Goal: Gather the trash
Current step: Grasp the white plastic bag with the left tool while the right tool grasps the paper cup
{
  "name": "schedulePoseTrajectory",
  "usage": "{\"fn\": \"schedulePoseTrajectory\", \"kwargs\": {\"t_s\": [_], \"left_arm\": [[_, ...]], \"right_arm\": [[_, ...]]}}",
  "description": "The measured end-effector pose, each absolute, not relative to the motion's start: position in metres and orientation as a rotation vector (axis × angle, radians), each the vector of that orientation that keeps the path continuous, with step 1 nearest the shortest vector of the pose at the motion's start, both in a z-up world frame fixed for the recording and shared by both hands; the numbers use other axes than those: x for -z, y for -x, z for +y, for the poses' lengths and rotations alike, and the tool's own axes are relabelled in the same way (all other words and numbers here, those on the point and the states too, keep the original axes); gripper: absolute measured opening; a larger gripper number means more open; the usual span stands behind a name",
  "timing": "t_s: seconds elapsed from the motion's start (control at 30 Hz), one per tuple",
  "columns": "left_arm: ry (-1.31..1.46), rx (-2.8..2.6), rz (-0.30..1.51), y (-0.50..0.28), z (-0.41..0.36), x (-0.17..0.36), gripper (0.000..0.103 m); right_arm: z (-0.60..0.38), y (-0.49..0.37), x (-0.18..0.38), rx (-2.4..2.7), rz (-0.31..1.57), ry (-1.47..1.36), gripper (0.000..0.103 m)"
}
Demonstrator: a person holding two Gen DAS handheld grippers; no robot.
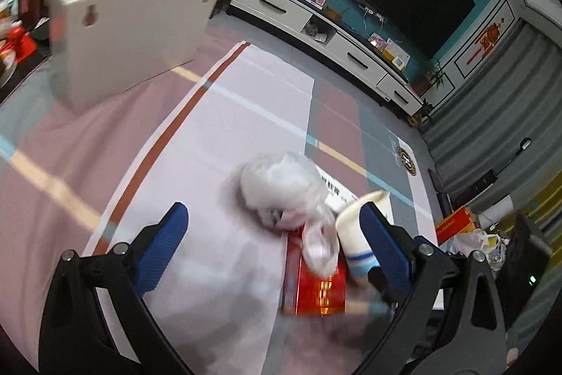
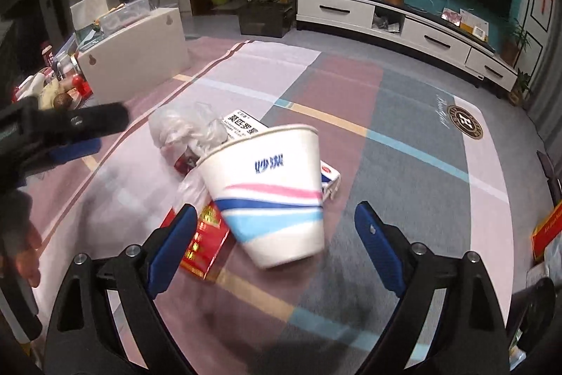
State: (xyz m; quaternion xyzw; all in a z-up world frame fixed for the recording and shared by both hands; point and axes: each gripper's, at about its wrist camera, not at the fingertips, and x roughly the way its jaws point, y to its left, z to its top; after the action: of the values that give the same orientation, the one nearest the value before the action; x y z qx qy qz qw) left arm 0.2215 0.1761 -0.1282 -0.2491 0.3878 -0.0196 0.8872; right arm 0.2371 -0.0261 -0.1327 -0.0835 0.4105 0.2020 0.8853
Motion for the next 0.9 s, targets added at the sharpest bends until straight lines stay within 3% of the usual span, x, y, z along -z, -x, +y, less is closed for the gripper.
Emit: {"fn": "schedulePoseTrajectory", "kwargs": {"t_s": [0.43,0.5,0.53,0.57,0.7,0.9], "left_arm": [[0.574,0.082,0.850,-0.273,0.165,0.163,0.096],[0.580,0.080,0.851,-0.274,0.164,0.167,0.079],[0.581,0.083,0.854,-0.278,0.163,0.169,0.060],[0.583,0.087,0.858,-0.279,0.162,0.172,0.051],[0.551,0.091,0.842,-0.273,0.157,0.168,0.033],[0.555,0.089,0.808,-0.250,0.158,0.150,0.028]], "right_arm": [[-0.001,-0.264,0.158,-0.451,0.902,0.243,0.090],[-0.001,-0.264,0.159,-0.454,0.892,0.248,0.087],[-0.002,-0.263,0.160,-0.457,0.890,0.247,0.084],[-0.003,-0.263,0.160,-0.462,0.890,0.243,0.080],[-0.004,-0.257,0.159,-0.447,0.859,0.261,0.077],[-0.014,-0.242,0.151,-0.425,0.834,0.202,0.074]]}}
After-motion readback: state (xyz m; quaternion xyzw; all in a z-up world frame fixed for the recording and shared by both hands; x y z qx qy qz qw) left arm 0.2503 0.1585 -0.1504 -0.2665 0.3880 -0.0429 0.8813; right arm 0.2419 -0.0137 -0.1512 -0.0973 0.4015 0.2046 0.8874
